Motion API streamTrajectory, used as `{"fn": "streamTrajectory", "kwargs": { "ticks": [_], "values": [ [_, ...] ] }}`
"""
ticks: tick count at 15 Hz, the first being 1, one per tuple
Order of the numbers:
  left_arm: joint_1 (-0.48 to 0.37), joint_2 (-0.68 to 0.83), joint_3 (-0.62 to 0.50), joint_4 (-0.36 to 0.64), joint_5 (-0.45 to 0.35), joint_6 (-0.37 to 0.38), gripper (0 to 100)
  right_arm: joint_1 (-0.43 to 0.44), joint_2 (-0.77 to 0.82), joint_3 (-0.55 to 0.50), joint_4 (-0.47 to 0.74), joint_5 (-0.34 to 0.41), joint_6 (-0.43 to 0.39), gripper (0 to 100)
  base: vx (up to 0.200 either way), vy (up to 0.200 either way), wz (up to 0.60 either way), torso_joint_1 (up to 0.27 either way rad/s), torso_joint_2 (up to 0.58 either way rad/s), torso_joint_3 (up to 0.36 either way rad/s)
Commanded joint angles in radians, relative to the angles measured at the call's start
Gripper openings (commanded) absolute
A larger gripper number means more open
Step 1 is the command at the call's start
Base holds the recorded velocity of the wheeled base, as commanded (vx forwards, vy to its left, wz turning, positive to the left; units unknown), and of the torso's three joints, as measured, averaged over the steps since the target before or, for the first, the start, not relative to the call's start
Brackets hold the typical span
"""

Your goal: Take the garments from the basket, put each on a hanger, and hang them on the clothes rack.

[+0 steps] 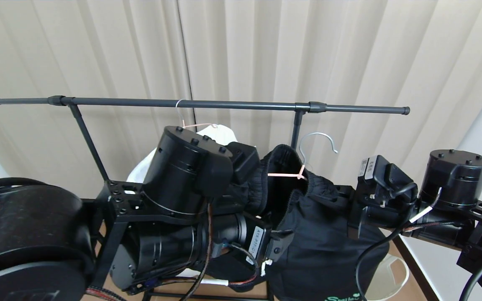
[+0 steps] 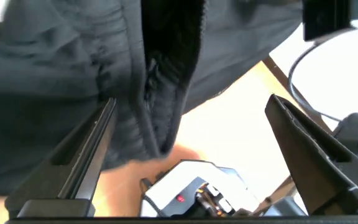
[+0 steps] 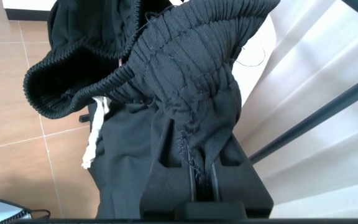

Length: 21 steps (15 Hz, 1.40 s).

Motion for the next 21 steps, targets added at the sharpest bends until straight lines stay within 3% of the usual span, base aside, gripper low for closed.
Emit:
{"fn": "streamTrajectory", "kwargs": {
  "ticks": [1, 3, 5, 7, 9, 11, 13, 15, 21],
  "values": [
    [0.014, -0.118, 0.039, -0.001, -0.003, 0.06, 100, 0.0, 0.001, 0.003, 0.0, 0.001, -0.002, 0, 0.0, 0.0, 0.0, 0.0, 0.0, 0.0],
    [0.1, -0.175, 0.036, 0.002, -0.044, 0.18, 100, 0.0, 0.0, 0.008, 0.0, 0.004, -0.002, 0, 0.0, 0.0, 0.0, 0.0, 0.0, 0.0],
    [0.214, -0.203, 0.036, 0.009, -0.175, 0.358, 100, 0.0, -0.002, 0.021, -0.011, 0.047, -0.005, 0, 0.0, 0.0, 0.0, 0.0, 0.0, 0.0],
    [0.281, -0.189, 0.024, 0.011, -0.273, 0.463, 100, 0.0, -0.002, 0.041, -0.048, 0.061, -0.013, 0, 0.0, 0.0, 0.0, 0.0, 0.0, 0.0],
    [0.299, -0.143, -0.001, 0.011, -0.336, 0.52, 100, 0.0, 0.0, 0.054, -0.066, 0.063, -0.021, 0, 0.0, 0.0, 0.0, 0.0, 0.0, 0.0],
    [0.338, -0.065, -0.068, 0.017, -0.477, 0.603, 100, 0.002, 0.0, 0.061, -0.068, 0.063, -0.032, 0, 0.0, 0.0, 0.0, 0.0, 0.0, 0.0],
    [0.358, -0.013, -0.145, 0.114, -0.57, 0.666, 100, 0.002, -0.003, 0.066, -0.068, 0.081, -0.044, 0, 0.0, 0.0, 0.0, 0.0, 0.0, 0.0],
    [0.364, 0.029, -0.196, 0.195, -0.59, 0.723, 100, 0.007, -0.011, 0.072, -0.068, 0.081, -0.045, 0, 0.0, 0.0, 0.0, 0.0, 0.0, 0.0],
    [0.356, 0.081, -0.214, 0.195, -0.59, 0.827, 100, 0.037, -0.014, 0.089, -0.069, 0.079, -0.059, 0, 0.0, 0.0, 0.0, 0.0, 0.0, 0.0]
  ]
}}
